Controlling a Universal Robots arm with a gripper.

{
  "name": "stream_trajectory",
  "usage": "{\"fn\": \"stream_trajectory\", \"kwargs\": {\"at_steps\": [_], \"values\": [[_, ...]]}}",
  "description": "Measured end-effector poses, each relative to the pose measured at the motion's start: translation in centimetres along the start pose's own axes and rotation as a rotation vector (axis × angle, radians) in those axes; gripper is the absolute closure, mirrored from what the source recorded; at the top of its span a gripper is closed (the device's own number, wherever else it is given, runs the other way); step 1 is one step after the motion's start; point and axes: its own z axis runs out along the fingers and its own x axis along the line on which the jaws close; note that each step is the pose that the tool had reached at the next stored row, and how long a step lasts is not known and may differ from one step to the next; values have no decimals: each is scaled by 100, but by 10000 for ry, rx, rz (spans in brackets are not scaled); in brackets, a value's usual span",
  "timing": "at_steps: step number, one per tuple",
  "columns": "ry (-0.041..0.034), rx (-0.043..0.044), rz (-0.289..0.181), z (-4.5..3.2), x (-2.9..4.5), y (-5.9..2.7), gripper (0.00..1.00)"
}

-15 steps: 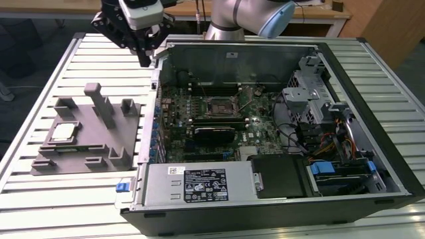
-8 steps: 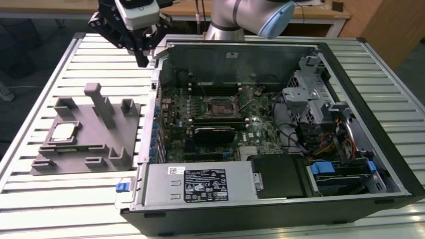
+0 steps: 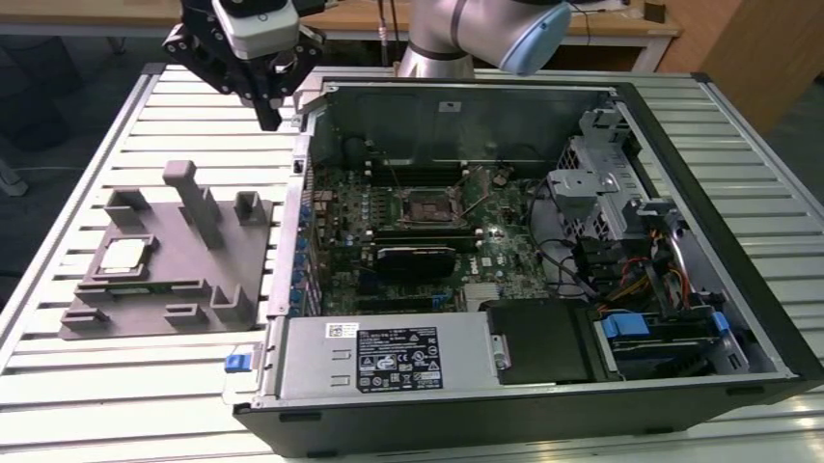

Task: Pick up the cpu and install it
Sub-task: 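Reach for the cpu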

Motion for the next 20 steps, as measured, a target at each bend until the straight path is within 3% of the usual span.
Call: {"fn": "stream_trajectory", "kwargs": {"at_steps": [7, 20], "values": [[-1, -1, 0, 6, 133, -10, 89], [0, 0, 0, 21, 245, -19, 89]]}}
